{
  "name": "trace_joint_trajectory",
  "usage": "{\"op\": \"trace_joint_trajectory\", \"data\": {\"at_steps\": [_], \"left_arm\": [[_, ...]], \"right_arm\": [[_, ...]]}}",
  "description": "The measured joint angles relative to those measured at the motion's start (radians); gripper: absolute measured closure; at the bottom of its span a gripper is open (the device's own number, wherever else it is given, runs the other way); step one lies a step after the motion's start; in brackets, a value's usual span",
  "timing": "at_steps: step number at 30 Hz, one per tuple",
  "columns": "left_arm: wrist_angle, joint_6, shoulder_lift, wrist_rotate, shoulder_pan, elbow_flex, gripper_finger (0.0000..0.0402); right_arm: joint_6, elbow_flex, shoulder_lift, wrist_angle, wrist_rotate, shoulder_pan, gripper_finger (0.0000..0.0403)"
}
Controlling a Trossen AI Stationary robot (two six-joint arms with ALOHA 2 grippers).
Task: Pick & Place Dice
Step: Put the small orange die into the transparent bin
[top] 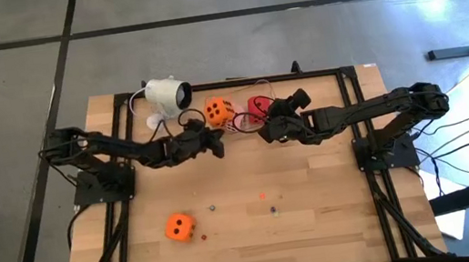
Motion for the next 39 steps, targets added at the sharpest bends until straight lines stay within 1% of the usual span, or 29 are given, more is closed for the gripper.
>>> {"op": "trace_joint_trajectory", "data": {"at_steps": [4, 7, 12, 14, 17, 22, 26, 31, 35, 39], "left_arm": [[0.000, -0.017, 0.000, 0.071, -0.022, 0.000, 0.0319], [0.002, -0.022, 0.000, 0.125, -0.030, 0.000, 0.0306], [0.028, -0.020, 0.000, 0.175, -0.043, 0.000, 0.0304], [0.067, 0.035, 0.000, 0.214, -0.049, 0.000, 0.0308], [0.148, 0.112, 0.000, 0.299, -0.063, 0.000, 0.0313], [0.295, 0.176, 0.000, 0.489, -0.070, 0.000, 0.0318], [0.337, 0.196, 0.000, 0.617, -0.069, 0.000, 0.0316], [0.339, 0.196, 0.000, 0.671, -0.069, 0.000, 0.0313], [0.341, 0.193, 0.000, 0.675, -0.069, 0.000, 0.0315], [0.336, 0.163, 0.000, 0.693, -0.069, 0.000, 0.0313]], "right_arm": [[0.000, 0.000, 0.000, 0.000, 0.000, 0.000, 0.0160], [0.001, 0.000, 0.000, 0.000, 0.000, 0.000, 0.0160], [0.004, 0.000, 0.000, 0.000, -0.019, 0.000, 0.0160], [0.012, 0.000, 0.000, 0.000, -0.019, 0.003, 0.0160], [0.027, 0.000, 0.000, 0.000, -0.019, 0.008, 0.0160], [0.030, 0.000, 0.000, 0.002, -0.019, 0.018, 0.0160], [0.030, 0.000, 0.000, 0.029, -0.018, 0.027, 0.0160], [0.014, 0.000, 0.000, 0.097, -0.018, 0.040, 0.0160], [-0.042, 0.000, 0.000, 0.182, -0.019, 0.063, 0.0160], [-0.122, 0.000, 0.000, 0.279, -0.072, 0.089, 0.0160]]}}
